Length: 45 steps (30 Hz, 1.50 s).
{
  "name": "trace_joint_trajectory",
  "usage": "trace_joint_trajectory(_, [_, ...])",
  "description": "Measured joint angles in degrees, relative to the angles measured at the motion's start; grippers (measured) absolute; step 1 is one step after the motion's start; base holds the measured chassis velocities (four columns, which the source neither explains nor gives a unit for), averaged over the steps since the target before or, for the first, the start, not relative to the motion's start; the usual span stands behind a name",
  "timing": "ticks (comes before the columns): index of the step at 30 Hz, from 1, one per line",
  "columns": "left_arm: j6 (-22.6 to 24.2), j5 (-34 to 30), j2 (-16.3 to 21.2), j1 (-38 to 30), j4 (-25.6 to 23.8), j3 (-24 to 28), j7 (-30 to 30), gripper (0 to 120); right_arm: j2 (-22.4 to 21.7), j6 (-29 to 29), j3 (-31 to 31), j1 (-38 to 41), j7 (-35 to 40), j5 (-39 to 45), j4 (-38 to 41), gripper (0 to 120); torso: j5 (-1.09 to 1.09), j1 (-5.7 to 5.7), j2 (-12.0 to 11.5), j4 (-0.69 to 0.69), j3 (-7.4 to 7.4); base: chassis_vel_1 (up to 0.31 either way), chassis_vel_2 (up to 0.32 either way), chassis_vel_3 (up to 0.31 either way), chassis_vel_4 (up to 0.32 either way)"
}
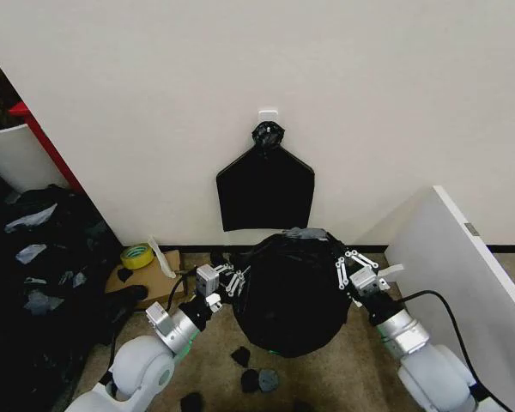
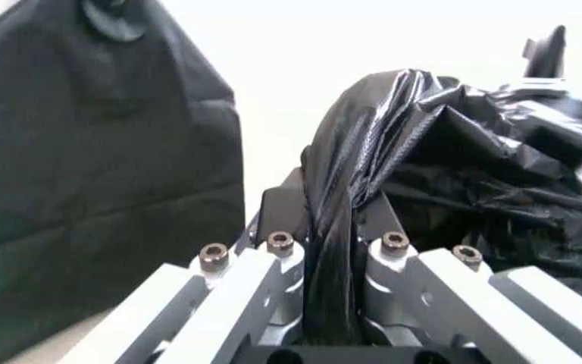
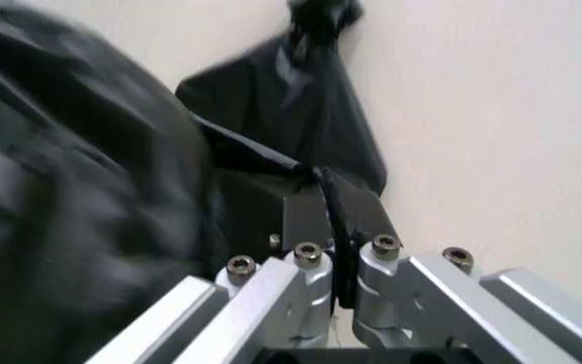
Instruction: Place the garbage bag over the trash bin.
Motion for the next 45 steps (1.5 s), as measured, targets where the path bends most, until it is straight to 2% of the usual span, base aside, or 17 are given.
trace_joint_trajectory(5, [-1.56, -0.43, 0.42, -0.62, 1.03, -2.22, 4.34, 5, -3.30, 0.89, 1.30, 1.40, -7.69, 8.50, -3.63, 0, 0.00, 0.00, 0.00, -0.01, 0.00, 0.000, 0.000, 0.000, 0.000])
trace_joint_trajectory(11, [-2.07, -6.14, 0.60, -2.55, 3.02, -5.84, 13.99, 5, -4.98, 8.26, 2.23, 4.21, -26.61, 17.10, -10.81, 0, -0.01, 0.00, 0.00, -0.01, 0.00, 0.000, 0.000, 0.000, 0.000])
trace_joint_trajectory(16, [-1.26, -10.39, 0.60, -3.49, 4.61, -7.74, 20.16, 5, -3.56, 11.74, 1.84, 5.85, -28.76, 16.08, -14.63, 0, 0.00, 0.00, 0.00, -0.01, 0.00, 0.000, 0.000, 0.000, 0.000])
trace_joint_trajectory(18, [-0.58, -12.80, 0.64, -3.89, 5.50, -8.62, 23.01, 5, -2.50, 13.34, 1.21, 6.20, -25.84, 14.12, -16.03, 0, -0.01, 0.00, 0.00, -0.01, 0.00, 0.000, 0.000, 0.000, 0.000])
trace_joint_trajectory(22, [0.19, -15.42, 0.48, -4.24, 5.96, -8.90, 23.34, 5, -1.57, 15.56, 0.08, 6.17, -21.04, 13.09, -16.66, 1, -0.01, 0.00, 0.00, 0.00, 0.00, 0.000, 0.000, 0.000, 0.000])
trace_joint_trajectory(25, [0.63, -16.62, -0.03, -4.39, 6.04, -8.52, 21.74, 5, -0.70, 17.91, -1.06, 6.22, -16.00, 13.70, -16.82, 14, 0.00, 0.00, 0.00, -0.01, 0.00, 0.000, 0.000, 0.000, 0.000])
trace_joint_trajectory(26, [0.63, -16.62, -0.03, -4.39, 6.04, -8.52, 21.74, 5, -0.70, 17.91, -1.06, 6.22, -16.00, 13.70, -16.82, 14, 0.00, 0.00, 0.00, -0.01, 0.00, 0.000, 0.000, 0.000, 0.000])
trace_joint_trajectory(30, [0.63, -15.32, -1.66, -3.88, 6.03, -7.03, 19.67, 5, -1.27, 19.70, -0.36, 5.33, -14.20, 19.13, -15.17, 33, -0.01, 0.00, 0.00, 0.00, 0.00, 0.000, 0.000, 0.000, 0.000])
trace_joint_trajectory(32, [0.62, -15.11, -1.78, -3.83, 6.03, -6.94, 19.61, 5, -1.39, 19.71, -0.21, 5.24, -14.16, 19.43, -15.03, 34, -0.01, 0.00, 0.00, 0.00, 0.00, 0.000, 0.000, 0.000, 0.000])
trace_joint_trajectory(34, [0.53, -13.21, -2.54, -2.98, 5.95, -6.24, 18.39, 5, -2.55, 17.57, 1.15, 4.51, -8.26, 19.39, -12.88, 48, 0.00, 0.00, 0.00, -0.02, 0.00, 0.000, 0.000, 0.000, 0.000])
trace_joint_trajectory(36, [0.51, -12.93, -2.66, -2.72, 5.81, -6.12, 17.96, 5, -2.81, 16.30, 1.33, 4.30, -5.36, 18.71, -11.97, 50, 0.00, 0.00, 0.00, -0.01, 0.00, 0.000, 0.000, 0.000, 0.000])
trace_joint_trajectory(37, [0.46, -12.38, -2.95, -2.16, 5.34, -5.95, 17.01, 5, -3.33, 13.28, 1.55, 3.82, 0.26, 17.59, -9.71, 54, 0.00, 0.00, 0.00, -0.01, 0.00, 0.000, 0.000, 0.000, 0.000])
trace_joint_trajectory(39, [0.31, -11.82, -3.36, -1.57, 4.72, -5.77, 15.84, 5, -3.97, 9.54, 1.57, 3.12, 5.49, 17.37, -6.95, 61, -0.01, 0.00, 0.00, 0.00, 0.00, 0.000, 0.000, 0.000, 0.000])
trace_joint_trajectory(40, [0.06, -10.84, -4.10, -0.77, 3.87, -5.40, 13.67, 5, -4.83, 5.20, 1.34, 2.18, 11.28, 18.67, -3.14, 68, -0.01, 0.00, 0.00, 0.00, 0.00, 0.000, 0.000, 0.000, 0.000])
trace_joint_trajectory(42, [-0.09, -9.81, -5.04, 0.02, 2.95, -5.03, 10.93, 5, -5.32, 1.41, 0.72, 1.16, 15.95, 20.85, 1.12, 78, -0.01, 0.00, 0.00, -0.01, 0.00, 0.000, 0.000, 0.000, 0.000])
trace_joint_trajectory(44, [-0.13, -9.62, -5.25, 0.17, 2.77, -4.99, 10.38, 5, -5.33, 0.77, 0.59, 0.93, 16.77, 21.41, 2.04, 79, -0.01, 0.00, 0.00, -0.01, 0.00, 0.000, 0.000, 0.000, 0.000])
trace_joint_trajectory(45, [-0.18, -8.91, -5.97, 0.76, 2.14, -4.88, 8.30, 5, -5.22, -1.42, 0.09, 0.05, 19.43, 23.36, 5.61, 86, -0.01, 0.00, 0.00, -0.01, 0.00, 0.000, 0.000, 0.000, 0.000])
